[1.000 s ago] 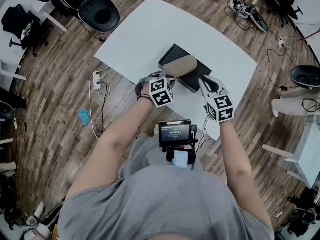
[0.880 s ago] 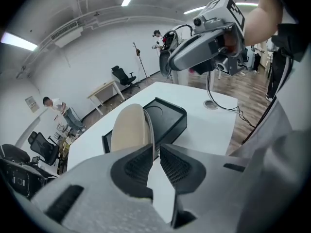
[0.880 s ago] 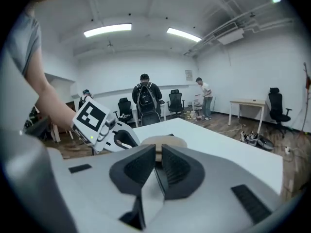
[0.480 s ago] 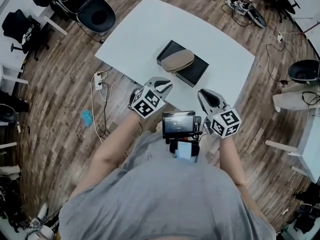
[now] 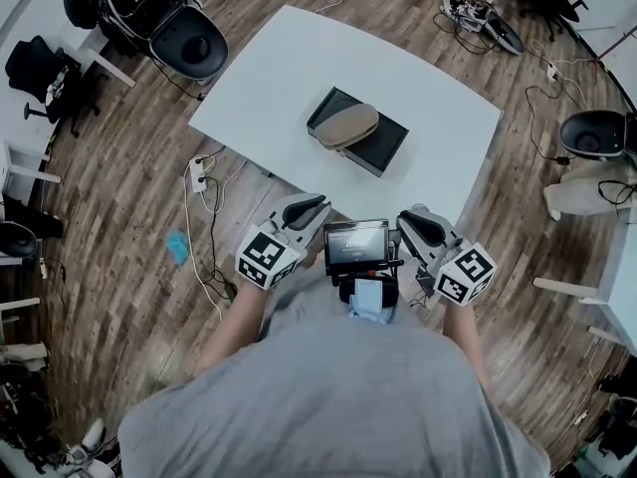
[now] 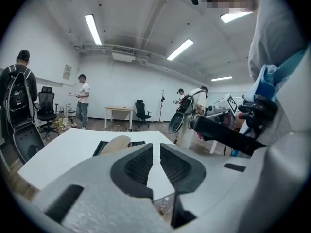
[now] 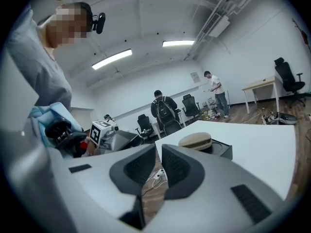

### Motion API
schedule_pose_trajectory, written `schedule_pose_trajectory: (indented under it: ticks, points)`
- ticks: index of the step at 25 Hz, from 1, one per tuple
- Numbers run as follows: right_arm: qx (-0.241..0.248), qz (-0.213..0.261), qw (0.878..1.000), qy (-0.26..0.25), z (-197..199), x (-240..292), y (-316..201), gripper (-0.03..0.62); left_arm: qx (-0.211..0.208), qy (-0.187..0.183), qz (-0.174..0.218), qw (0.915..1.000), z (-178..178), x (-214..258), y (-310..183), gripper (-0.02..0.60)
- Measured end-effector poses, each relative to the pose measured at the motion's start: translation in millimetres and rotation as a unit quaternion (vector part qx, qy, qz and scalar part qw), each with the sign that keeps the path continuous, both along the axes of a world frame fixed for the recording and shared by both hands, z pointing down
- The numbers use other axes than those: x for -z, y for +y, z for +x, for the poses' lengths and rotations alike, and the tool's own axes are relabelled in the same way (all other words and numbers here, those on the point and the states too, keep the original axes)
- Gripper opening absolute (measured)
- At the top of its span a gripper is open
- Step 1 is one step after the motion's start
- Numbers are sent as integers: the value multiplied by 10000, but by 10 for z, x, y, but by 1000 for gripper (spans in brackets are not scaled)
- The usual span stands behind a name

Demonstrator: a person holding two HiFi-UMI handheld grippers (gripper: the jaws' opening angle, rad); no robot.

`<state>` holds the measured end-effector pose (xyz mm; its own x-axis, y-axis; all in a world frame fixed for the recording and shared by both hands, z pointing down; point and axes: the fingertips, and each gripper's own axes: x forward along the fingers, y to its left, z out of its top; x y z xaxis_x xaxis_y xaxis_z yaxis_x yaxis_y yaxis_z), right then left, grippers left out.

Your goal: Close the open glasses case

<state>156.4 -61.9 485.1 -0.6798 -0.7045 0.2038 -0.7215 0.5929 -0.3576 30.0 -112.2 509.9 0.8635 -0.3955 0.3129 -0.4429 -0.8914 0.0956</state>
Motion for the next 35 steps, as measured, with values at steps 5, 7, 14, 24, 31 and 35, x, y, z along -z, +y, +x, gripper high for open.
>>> schedule_pose_trajectory:
  ticks: [5, 7, 14, 24, 31, 35]
  points:
    - [-77, 43, 9999, -97, 41, 75, -56, 52, -212, -20, 261, 9994, 131, 168, -17, 57]
    - [-91, 51, 9999, -125, 44, 90, -80, 51, -202, -1, 321, 9993, 150, 185, -57, 55]
    - [-94, -111, 9996, -228, 63, 38, -90, 51, -344, 36, 307, 9989, 206, 188, -32, 18]
    - [19, -130, 9999, -13, 19, 10, -84, 48, -384, 23, 206, 9990, 235, 135, -5, 18]
    - [18, -143, 9999, -10, 22, 28, -91, 47, -364, 34, 184, 9992, 212, 156, -16, 18]
    - [30, -144, 9999, -7, 26, 28, -74, 47, -362, 35, 160, 9992, 222, 147, 2, 18]
